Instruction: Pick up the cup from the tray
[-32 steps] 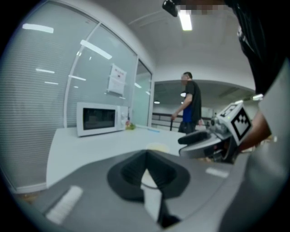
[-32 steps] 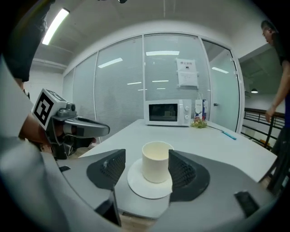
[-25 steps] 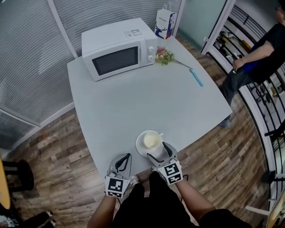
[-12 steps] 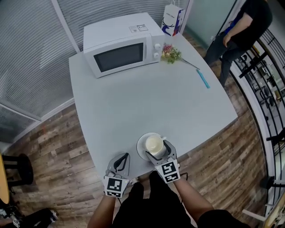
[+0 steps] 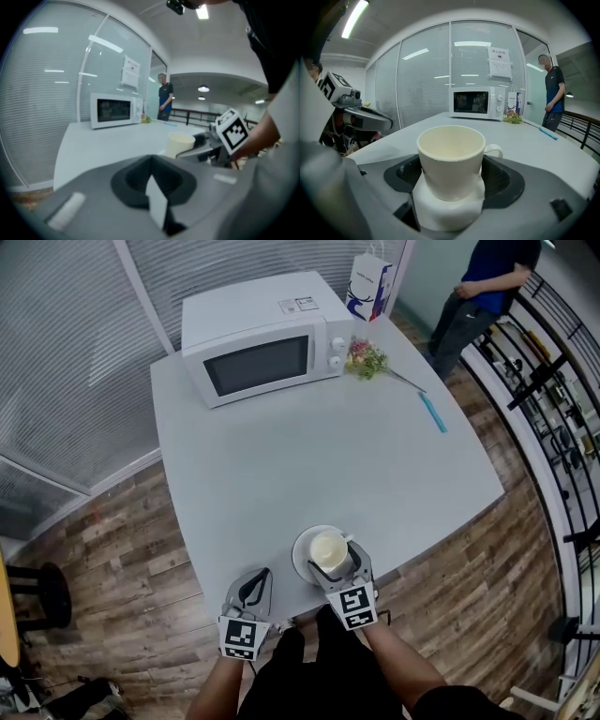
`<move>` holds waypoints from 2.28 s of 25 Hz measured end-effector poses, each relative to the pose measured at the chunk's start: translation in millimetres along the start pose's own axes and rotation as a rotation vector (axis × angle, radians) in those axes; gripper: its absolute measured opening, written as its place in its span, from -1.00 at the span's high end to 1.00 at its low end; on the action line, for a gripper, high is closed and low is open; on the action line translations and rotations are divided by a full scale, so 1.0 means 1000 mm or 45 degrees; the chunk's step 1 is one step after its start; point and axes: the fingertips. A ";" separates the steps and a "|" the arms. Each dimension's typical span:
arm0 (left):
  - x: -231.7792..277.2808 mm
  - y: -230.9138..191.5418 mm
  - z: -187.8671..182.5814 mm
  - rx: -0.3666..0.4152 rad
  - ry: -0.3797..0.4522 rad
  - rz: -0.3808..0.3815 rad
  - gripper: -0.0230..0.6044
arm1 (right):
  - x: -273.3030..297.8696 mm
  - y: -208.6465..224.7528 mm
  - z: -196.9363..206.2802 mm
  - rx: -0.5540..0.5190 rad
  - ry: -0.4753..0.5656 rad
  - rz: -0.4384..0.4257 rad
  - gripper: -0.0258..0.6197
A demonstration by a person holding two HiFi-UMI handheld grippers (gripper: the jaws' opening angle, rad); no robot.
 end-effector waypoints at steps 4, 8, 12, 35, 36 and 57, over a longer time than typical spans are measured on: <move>-0.003 -0.001 0.002 -0.003 0.003 -0.012 0.92 | -0.001 0.001 0.000 0.010 0.038 0.004 -0.20; -0.007 -0.001 0.004 0.001 0.000 -0.023 0.92 | -0.001 0.001 -0.001 0.028 0.067 0.004 -0.20; -0.010 -0.003 0.004 0.005 -0.002 -0.029 0.92 | -0.004 0.000 -0.007 0.025 0.099 0.000 -0.20; -0.012 -0.011 -0.069 0.033 0.211 -0.022 0.92 | -0.104 -0.035 -0.146 -0.065 0.420 -0.012 -0.20; -0.014 -0.011 -0.076 0.036 0.226 -0.021 0.92 | -0.110 -0.037 -0.152 -0.072 0.429 -0.010 -0.20; -0.023 -0.006 -0.159 0.099 0.398 -0.034 0.92 | -0.171 -0.032 -0.220 -0.090 0.617 0.056 -0.20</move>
Point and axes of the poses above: the fingertips, and each gripper's own axes: x forward along the fingers, y to its right, z out of its underside, and after that the axes turned 15 degrees about x, right-handed
